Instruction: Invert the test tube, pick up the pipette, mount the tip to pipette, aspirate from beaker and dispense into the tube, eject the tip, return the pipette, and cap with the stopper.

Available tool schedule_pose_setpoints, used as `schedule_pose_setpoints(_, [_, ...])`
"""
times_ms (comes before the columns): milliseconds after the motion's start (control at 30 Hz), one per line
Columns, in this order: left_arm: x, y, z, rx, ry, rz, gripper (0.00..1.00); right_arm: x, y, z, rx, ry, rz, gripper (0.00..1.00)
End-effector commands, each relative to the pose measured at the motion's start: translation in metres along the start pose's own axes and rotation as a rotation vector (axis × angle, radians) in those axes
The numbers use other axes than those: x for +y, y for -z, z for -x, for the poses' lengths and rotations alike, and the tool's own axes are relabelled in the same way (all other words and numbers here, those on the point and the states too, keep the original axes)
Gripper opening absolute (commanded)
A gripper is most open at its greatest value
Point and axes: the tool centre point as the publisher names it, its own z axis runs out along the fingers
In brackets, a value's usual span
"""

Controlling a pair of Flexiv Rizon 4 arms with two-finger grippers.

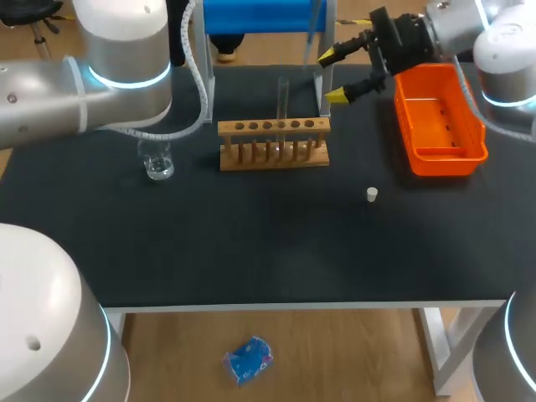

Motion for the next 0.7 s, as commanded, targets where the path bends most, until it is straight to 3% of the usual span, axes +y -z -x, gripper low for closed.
schedule_pose_setpoints(33, [-0.003,0.01,-0.022,0.003,-0.002,-0.015,0.0,0.004,0.014,-0.032,-0.034,0.004,0.038,1.0])
schedule_pose_setpoints(233, [0.003,0.013,-0.049,0.026,-0.017,-0.035,0.0,0.011,0.022,-0.064,-0.037,0.005,0.098,1.0])
schedule_pose_setpoints(500, [0.031,0.018,-0.083,0.107,-0.001,-0.041,0.0,0.012,0.023,-0.104,0.001,-0.004,0.174,1.0])
schedule_pose_setpoints(567, [0.039,0.02,-0.089,0.135,0.0,-0.026,0.0,0.012,0.022,-0.108,0.003,0.018,0.113,1.0])
schedule_pose_setpoints(700, [0.043,0.022,-0.091,0.144,0.01,-0.017,0.0,0.012,0.022,-0.108,0.003,0.018,0.113,1.0])
